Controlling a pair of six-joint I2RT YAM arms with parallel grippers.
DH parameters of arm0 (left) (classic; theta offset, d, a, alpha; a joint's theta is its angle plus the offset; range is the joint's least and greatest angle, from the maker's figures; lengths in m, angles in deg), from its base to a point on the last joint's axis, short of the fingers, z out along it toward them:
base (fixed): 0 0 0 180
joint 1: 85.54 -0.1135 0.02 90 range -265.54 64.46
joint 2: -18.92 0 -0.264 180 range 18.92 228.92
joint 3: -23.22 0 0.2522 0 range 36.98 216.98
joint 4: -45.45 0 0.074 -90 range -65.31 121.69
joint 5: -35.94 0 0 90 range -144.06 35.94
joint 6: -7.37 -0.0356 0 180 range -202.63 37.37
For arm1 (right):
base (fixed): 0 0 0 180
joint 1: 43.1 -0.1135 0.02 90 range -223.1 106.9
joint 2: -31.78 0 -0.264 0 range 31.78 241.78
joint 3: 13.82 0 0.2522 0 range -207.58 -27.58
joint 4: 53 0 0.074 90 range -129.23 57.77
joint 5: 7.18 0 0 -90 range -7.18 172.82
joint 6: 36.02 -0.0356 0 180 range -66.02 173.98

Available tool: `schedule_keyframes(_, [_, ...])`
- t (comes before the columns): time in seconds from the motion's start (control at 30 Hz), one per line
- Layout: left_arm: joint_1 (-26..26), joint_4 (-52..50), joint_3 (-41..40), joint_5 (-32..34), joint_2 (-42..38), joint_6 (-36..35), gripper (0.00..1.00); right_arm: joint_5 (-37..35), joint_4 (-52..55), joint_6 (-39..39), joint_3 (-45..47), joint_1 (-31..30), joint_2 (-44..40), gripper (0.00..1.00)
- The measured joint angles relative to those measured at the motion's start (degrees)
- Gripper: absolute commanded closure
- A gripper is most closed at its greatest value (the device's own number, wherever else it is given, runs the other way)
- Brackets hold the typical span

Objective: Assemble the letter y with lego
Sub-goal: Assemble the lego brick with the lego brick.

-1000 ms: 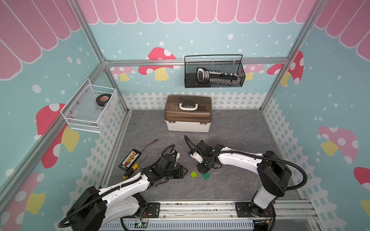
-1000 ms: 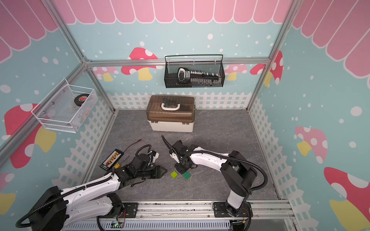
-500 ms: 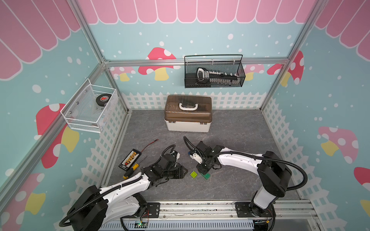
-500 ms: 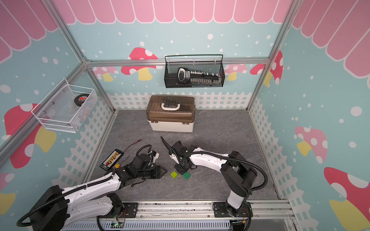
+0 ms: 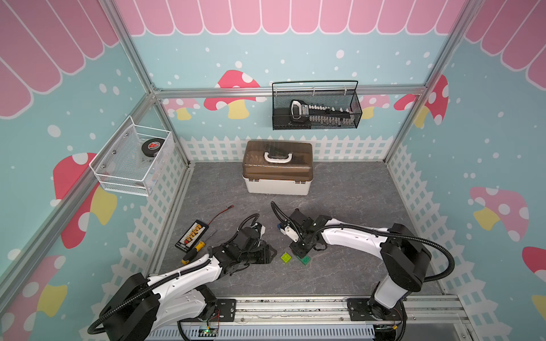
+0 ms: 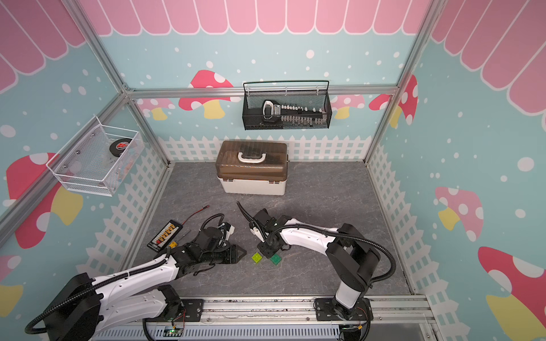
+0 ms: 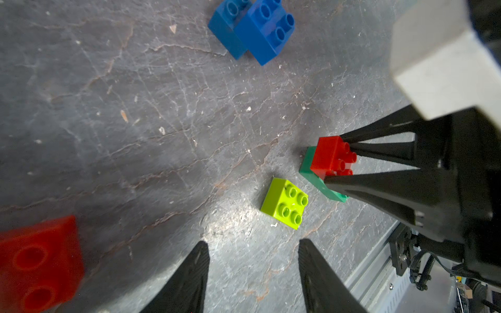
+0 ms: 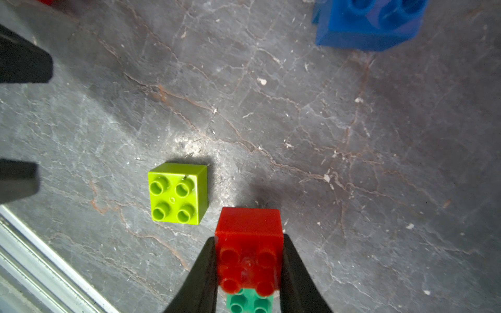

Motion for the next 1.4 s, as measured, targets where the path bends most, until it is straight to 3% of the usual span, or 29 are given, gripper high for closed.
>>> schedule_keyframes(1.4, [0.0,-0.59,0.0,0.59,0.0,0.02,0.45,-3.17,-0.83,1.64,0.7,-1.62,-0.44,0.69])
